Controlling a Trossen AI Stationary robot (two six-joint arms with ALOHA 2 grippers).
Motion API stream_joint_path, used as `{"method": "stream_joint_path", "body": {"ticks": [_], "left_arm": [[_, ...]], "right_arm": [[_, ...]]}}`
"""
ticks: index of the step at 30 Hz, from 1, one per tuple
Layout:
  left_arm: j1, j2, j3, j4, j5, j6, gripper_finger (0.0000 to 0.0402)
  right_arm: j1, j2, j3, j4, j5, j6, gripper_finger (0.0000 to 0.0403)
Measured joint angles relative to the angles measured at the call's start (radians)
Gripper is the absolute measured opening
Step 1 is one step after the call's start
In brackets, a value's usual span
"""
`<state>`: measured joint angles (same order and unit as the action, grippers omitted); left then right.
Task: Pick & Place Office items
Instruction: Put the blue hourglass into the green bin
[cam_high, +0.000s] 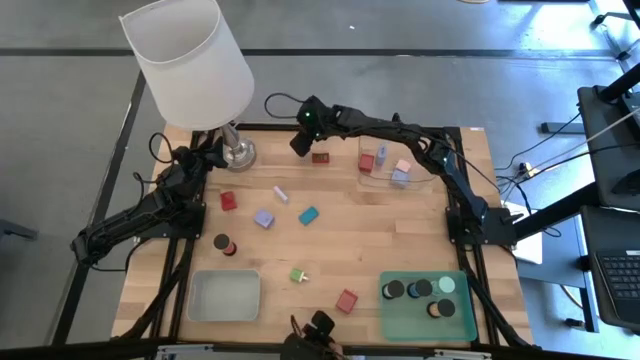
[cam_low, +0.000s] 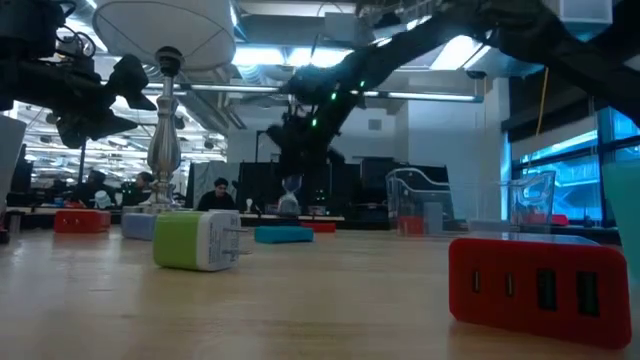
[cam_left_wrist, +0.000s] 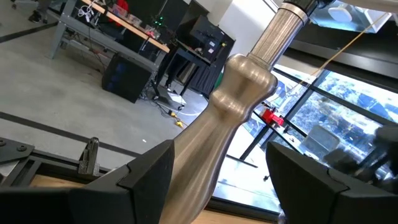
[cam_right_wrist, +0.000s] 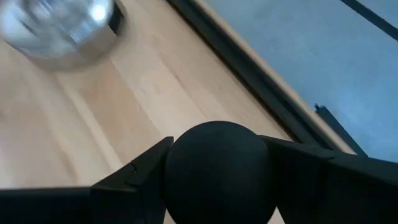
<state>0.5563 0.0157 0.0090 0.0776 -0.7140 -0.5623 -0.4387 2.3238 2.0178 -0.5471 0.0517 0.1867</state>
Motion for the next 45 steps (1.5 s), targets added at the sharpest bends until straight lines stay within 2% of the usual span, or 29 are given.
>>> {"method": "stream_joint_path", "body": {"ticks": [8, 21, 28, 32, 37, 41, 45], "left_arm": [[0.000, 0.000, 0.000, 0.000, 0.000, 0.000, 0.0251], [0.000, 0.000, 0.000, 0.000, 0.000, 0.000, 0.0251], [0.000, 0.000, 0.000, 0.000, 0.000, 0.000, 0.0251], [0.000, 0.000, 0.000, 0.000, 0.000, 0.000, 0.0251], [0.000, 0.000, 0.000, 0.000, 0.000, 0.000, 0.0251], [0.000, 0.000, 0.000, 0.000, -0.001, 0.000, 0.0251], [0.000, 0.000, 0.000, 0.000, -0.001, 0.000, 0.0251]], "right_arm": [[-0.005, -0.182, 0.000, -0.060, -0.018, -0.012, 0.0209], [0.077, -0.591, 0.001, -0.491, -0.014, -0.118, 0.0209], [0.173, -0.799, -0.031, -0.659, 0.031, -0.067, 0.0215], [0.240, -0.946, -0.141, -0.735, 0.036, 0.039, 0.0210], [0.380, -1.176, -0.380, -0.752, 0.043, 0.286, 0.0213], [0.544, -1.356, -0.590, -0.734, 0.072, 0.555, 0.0215], [0.716, -1.476, -0.773, -0.714, 0.110, 0.748, 0.0210]]}}
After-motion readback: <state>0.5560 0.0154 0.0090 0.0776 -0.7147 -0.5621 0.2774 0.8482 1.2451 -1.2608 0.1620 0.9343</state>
